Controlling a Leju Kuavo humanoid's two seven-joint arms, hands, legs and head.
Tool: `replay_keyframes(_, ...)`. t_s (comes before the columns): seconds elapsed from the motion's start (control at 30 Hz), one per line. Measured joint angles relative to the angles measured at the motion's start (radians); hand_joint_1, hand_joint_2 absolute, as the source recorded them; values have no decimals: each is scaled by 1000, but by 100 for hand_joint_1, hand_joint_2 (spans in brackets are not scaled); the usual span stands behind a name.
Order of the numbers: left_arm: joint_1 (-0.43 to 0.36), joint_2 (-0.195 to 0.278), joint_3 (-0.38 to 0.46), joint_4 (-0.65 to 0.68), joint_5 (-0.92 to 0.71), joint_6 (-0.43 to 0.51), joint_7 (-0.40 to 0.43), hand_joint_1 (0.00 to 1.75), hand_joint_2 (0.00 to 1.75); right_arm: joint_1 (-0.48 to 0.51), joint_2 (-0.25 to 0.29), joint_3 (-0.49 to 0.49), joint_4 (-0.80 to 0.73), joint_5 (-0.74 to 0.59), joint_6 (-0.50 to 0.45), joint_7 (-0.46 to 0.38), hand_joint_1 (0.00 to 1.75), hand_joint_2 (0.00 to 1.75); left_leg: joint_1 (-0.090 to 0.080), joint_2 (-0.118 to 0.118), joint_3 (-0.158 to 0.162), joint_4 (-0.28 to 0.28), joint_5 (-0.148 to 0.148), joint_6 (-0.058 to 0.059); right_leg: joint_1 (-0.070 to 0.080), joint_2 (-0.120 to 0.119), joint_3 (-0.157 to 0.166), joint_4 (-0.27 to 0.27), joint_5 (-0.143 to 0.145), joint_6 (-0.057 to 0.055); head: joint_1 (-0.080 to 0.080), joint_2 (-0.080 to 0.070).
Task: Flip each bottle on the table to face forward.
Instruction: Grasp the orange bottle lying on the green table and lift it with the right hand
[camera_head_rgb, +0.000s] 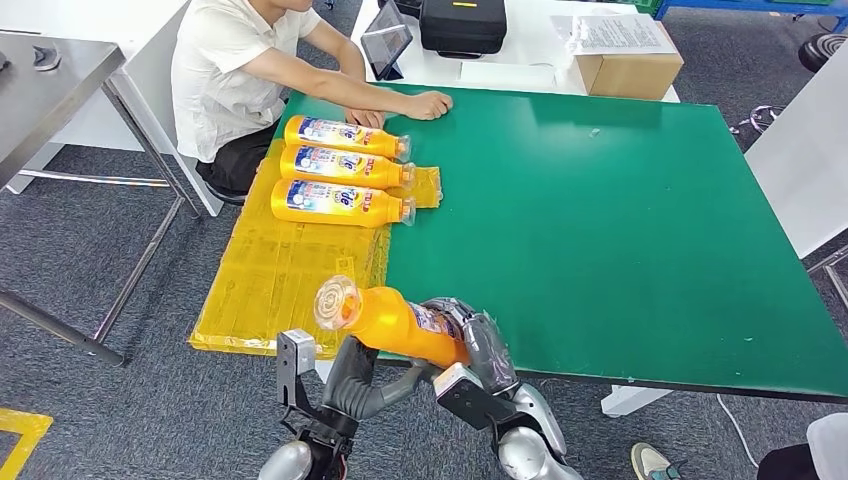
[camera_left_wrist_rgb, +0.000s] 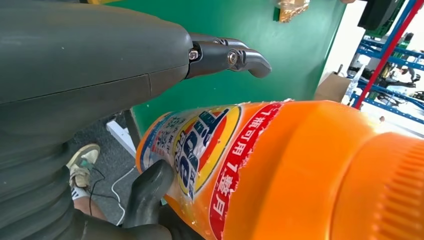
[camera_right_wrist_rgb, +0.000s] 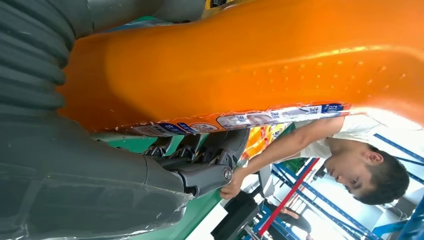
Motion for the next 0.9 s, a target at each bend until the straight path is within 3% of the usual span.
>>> replay_keyframes(0.57, -45, -13, 40, 28, 36, 2, -26, 4, 175, -23, 11, 66, 24, -51, 56, -8, 175, 175, 0, 0, 0, 0, 0, 0, 0, 0, 0, 0, 0, 0, 0, 0)
replay_keyframes(0.6, -45, -15, 41, 26, 48, -7, -26, 33, 175, -25, 11, 69, 26, -56, 57, -9, 175, 175, 0, 0, 0, 0, 0, 0, 0, 0, 0, 0, 0, 0, 0, 0)
replay_keyframes(0.7, -39, -16, 43, 8, 71, -21, -26, 158, 175, -26, 10, 73, 31, -67, 57, -11, 175, 175, 0, 0, 0, 0, 0, 0, 0, 0, -1, 0, 0, 0, 0, 0)
replay_keyframes(0.73, -37, -17, 42, 0, 73, -19, -26, 173, 175, -26, 10, 73, 33, -69, 59, -12, 175, 175, 0, 0, 0, 0, 0, 0, 0, 0, -1, 0, 0, 0, 0, 0)
replay_keyframes(0.9, -34, -23, 41, -19, 92, -3, -33, 175, 175, -27, 14, 81, 46, -76, 80, -17, 175, 175, 0, 1, 0, 0, 0, 0, 0, 0, -1, 0, 0, 0, 0, 0)
